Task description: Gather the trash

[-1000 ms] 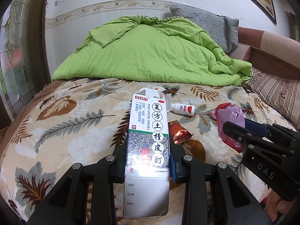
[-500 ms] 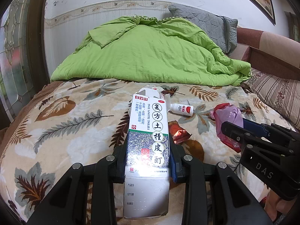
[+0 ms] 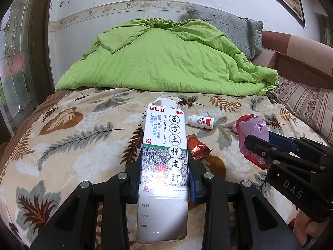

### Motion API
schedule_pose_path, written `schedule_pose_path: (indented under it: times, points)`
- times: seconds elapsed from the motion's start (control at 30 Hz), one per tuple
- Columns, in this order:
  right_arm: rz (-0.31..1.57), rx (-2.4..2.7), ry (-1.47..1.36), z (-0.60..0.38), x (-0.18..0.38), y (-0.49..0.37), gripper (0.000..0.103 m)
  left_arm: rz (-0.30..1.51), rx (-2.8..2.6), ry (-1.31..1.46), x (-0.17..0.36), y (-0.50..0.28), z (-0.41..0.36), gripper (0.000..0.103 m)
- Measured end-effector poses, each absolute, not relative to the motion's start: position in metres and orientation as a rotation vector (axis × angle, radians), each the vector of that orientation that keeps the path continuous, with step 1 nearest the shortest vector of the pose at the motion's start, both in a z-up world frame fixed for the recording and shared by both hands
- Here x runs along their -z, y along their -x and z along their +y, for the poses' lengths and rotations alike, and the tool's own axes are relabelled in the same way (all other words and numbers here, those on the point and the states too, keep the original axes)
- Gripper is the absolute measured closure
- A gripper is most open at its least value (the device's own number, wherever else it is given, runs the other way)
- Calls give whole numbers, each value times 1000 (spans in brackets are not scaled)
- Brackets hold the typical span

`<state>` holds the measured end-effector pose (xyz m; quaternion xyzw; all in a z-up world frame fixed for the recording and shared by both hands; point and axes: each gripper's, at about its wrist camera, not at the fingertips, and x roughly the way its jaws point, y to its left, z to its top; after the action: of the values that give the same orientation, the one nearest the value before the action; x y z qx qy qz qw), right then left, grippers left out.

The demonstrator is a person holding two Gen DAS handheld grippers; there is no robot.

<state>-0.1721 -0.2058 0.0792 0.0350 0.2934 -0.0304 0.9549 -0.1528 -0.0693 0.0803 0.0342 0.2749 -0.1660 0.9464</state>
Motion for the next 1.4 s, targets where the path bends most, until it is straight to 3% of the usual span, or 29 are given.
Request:
schedule_pose_path:
  times: [1.4]
  points:
    - [557,32,-239,-227,-94,193,63,555,347,-72,-81,156,-73,71]
